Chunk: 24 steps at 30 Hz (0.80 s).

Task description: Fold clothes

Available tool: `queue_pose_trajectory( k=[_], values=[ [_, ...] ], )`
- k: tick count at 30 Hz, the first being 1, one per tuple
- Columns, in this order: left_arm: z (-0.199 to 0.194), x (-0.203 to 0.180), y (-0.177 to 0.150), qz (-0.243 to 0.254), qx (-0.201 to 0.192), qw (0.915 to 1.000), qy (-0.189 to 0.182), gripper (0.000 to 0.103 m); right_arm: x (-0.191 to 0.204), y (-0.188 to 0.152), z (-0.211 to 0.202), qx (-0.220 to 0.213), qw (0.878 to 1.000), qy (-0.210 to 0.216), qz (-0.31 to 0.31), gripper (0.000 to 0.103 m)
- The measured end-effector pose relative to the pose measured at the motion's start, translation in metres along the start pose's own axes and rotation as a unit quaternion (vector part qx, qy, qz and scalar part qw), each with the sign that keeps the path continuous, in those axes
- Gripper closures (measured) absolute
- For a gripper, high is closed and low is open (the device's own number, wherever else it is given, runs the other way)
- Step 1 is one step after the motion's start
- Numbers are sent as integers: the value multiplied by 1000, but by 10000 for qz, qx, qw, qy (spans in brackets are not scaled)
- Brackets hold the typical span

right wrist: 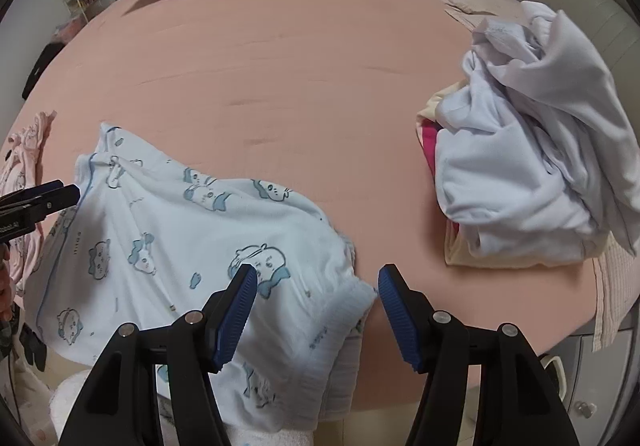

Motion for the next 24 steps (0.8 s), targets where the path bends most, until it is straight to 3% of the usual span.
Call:
queue_pose_trajectory(
  k=[5, 7, 11, 13, 18, 20, 21, 24],
  values=[
    [7, 7, 4, -141, -100, 9997, -160, 36, -6, 7, 14, 139, 9998, -34, 98, 40],
    [8, 7, 6, -138, -158, 9995, -228, 52, -6, 9, 18, 143, 9999, 10, 83, 40],
    [12, 1, 7, 50, -231, 9996, -144, 61, -6, 13, 25, 151, 9998, 100, 54, 40],
    [13, 2, 9, 24, -257, 9995, -160, 72, -5, 15, 29, 155, 9998, 144, 40, 40],
    [12, 6, 12, -96, -326, 9992, -228, 85, -5, 20, 39, 166, 9995, 256, 4, 41],
    [11, 8, 13, -145, -353, 9989, -256, 89, -5, 22, 43, 170, 9994, 300, -11, 59],
    [11, 9, 14, -169, -367, 9988, -269, 90, -4, 21, 44, 168, 9996, 239, -20, 77],
    [11, 11, 16, -241, -408, 9984, -310, 93, -2, 20, 44, 124, 9997, 228, -50, 82]
  ],
)
Point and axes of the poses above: each gripper's, at about its wrist camera, not at the fingertips, and z roughly the way its jaws point, x to its left, y to its top, the point moved 4 cm from there along z, roughly the way its jaws point, and after that the axes turned 9 degrees about x, right-handed, at the moved point
